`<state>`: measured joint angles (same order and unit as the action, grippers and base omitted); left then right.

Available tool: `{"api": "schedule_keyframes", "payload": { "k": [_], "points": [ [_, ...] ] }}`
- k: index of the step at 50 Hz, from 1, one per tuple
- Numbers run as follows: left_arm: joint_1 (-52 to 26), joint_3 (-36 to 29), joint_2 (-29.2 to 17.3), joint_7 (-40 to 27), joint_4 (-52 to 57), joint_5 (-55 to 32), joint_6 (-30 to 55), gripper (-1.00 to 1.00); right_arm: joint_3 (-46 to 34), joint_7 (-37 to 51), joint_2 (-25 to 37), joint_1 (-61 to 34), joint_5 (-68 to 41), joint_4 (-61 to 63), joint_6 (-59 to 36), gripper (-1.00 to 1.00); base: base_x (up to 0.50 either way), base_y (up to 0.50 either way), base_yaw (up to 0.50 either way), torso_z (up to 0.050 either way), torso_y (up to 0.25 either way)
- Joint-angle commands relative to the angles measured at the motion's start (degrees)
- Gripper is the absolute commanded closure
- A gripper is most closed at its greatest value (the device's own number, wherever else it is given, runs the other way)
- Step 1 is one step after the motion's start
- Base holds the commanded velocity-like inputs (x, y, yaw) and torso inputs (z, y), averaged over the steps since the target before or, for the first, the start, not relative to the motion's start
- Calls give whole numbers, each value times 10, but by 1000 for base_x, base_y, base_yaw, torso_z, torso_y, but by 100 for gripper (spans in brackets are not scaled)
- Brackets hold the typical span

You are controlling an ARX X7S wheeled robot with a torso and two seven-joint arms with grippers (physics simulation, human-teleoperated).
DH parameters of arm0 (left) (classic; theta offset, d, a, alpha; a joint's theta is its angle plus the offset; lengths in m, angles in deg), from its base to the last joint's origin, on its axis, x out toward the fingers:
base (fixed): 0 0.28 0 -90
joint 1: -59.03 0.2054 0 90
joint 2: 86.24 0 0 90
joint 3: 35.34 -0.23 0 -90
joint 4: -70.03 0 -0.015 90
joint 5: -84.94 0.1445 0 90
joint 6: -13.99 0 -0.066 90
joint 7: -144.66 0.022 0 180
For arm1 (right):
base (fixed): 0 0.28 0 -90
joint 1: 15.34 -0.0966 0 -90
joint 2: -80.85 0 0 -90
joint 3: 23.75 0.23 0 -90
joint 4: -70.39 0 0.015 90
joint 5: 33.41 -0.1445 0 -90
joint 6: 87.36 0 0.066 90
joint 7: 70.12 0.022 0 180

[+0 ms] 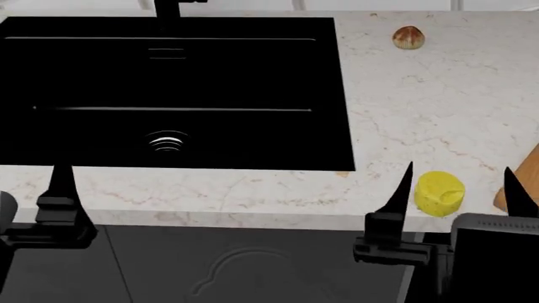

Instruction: Pick up the wedge of cheese and place it on the slice of bread to prepare a simple cheese on bread dish.

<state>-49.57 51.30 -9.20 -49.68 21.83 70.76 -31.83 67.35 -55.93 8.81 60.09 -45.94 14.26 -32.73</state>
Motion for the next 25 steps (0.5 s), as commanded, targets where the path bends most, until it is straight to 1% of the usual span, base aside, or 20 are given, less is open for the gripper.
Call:
{"api": "schedule_keyframes", "payload": {
  "k": [1,15,25],
  "points": [
    [-59,-15,-5,-10,25,-8,59,-100,8,1,25,-63,-6,14,-55,-100,0,0,0,0,0],
    [-99,1,-7,-21,45,-22,106,-100,9,-1,49,-133,-15,26,-111,-100,0,0,0,0,0],
    [-114,13,-7,-29,46,-26,111,-100,10,0,56,-145,-18,35,-125,-100,0,0,0,0,0]
  ]
}}
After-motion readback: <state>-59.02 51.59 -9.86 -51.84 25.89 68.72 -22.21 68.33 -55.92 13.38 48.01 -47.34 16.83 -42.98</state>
